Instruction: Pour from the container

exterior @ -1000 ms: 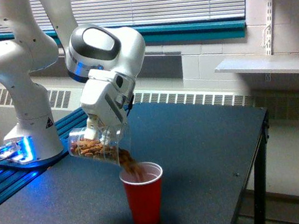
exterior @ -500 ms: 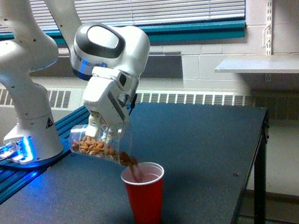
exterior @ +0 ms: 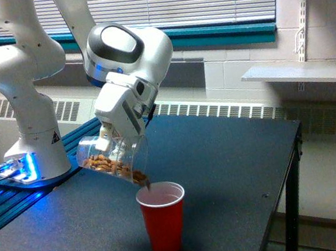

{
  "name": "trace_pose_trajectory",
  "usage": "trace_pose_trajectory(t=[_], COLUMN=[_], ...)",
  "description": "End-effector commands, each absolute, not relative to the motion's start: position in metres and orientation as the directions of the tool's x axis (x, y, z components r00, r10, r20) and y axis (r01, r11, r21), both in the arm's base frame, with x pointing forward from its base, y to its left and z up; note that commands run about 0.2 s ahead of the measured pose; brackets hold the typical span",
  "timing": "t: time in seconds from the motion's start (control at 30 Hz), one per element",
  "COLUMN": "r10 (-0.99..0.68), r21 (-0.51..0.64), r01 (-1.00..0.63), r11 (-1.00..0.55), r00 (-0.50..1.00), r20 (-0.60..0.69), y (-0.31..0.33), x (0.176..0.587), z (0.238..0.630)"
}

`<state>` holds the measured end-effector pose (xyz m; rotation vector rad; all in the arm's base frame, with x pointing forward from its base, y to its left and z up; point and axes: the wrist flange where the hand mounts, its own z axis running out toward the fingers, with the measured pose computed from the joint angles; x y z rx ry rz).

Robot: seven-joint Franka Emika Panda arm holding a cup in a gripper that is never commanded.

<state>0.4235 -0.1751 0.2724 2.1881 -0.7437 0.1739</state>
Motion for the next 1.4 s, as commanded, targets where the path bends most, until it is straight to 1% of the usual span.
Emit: trace_pose_trajectory(t=[0.03,0.67,1.07,1.4], r10=[-0.436,-0.425,-0.406,-0.402], r21=[0.675,0.716,0.751,0.744], r01=[-0.529,-0.465,-0.391,-0.376], r11=[-0.515,-0.521,-0.532,-0.552], r00=[0.839,0.869,0.896,0.902], r20=[0.325,0.255,0.178,0.157], y=[-0.173,-0.176,-0.179,-0.183], x=[0.428,0.435,0.44,0.439], z=[0.276,0.283,0.292,0.293])
